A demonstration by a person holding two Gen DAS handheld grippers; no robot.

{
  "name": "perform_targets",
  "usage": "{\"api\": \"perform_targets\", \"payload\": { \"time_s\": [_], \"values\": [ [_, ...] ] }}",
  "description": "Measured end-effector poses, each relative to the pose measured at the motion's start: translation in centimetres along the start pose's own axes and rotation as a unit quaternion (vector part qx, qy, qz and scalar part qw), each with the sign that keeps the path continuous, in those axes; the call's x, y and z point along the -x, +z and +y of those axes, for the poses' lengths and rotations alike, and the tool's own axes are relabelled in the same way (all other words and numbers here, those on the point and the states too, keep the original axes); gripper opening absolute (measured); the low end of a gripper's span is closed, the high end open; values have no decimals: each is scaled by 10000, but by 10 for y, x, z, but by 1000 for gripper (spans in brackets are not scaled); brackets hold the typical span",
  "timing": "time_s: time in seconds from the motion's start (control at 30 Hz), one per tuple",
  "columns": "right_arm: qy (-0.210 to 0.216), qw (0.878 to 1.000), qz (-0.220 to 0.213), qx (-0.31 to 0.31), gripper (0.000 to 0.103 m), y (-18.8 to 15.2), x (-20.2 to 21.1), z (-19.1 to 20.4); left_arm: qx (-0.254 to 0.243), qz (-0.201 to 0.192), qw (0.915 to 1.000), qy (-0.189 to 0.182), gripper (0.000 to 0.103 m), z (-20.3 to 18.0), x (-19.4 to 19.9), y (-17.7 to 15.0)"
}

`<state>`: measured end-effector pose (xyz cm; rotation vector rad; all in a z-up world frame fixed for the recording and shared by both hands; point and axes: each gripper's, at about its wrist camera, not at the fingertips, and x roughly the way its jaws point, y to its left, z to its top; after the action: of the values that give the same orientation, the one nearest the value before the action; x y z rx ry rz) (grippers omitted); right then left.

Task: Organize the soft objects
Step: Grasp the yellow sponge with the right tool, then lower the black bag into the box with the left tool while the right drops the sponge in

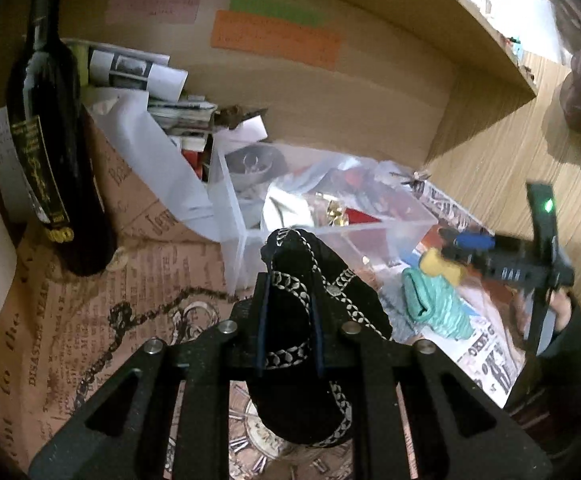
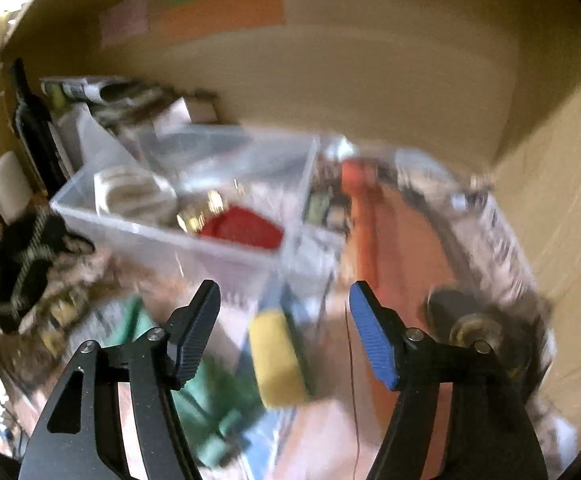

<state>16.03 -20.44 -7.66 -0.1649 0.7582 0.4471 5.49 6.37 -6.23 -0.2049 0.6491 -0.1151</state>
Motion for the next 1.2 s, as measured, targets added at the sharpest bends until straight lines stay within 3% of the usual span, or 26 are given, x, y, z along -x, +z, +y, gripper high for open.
{"api": "perform_targets", "payload": {
  "time_s": [0.07,0.13,0.17,0.23,0.43,0.8,0.97,1.2],
  "values": [
    [117,9998,147,-68,63,-9,-6,-3,9,-43,10000,3,17,-2,1,3],
    [232,9994,237,-87,50,-18,-9,-3,8,-76,10000,31,17,-2,2,6],
    [272,9992,277,-93,38,-21,-11,-2,14,-89,10000,43,17,-3,2,7],
    [397,9985,368,-122,28,-26,-13,-2,24,-118,9999,67,17,-4,1,11],
    [407,9991,104,-68,26,-26,-1,2,-130,-261,9995,98,17,-13,1,23],
    [556,9940,-934,125,26,14,43,21,-176,-662,9976,12,17,-22,-13,71],
    [595,9910,-1172,239,26,36,40,34,-139,-689,9975,78,17,-22,-32,89],
    [650,9912,-1129,251,26,61,9,47,-45,-525,9983,232,17,-22,-71,108]
  ]
}}
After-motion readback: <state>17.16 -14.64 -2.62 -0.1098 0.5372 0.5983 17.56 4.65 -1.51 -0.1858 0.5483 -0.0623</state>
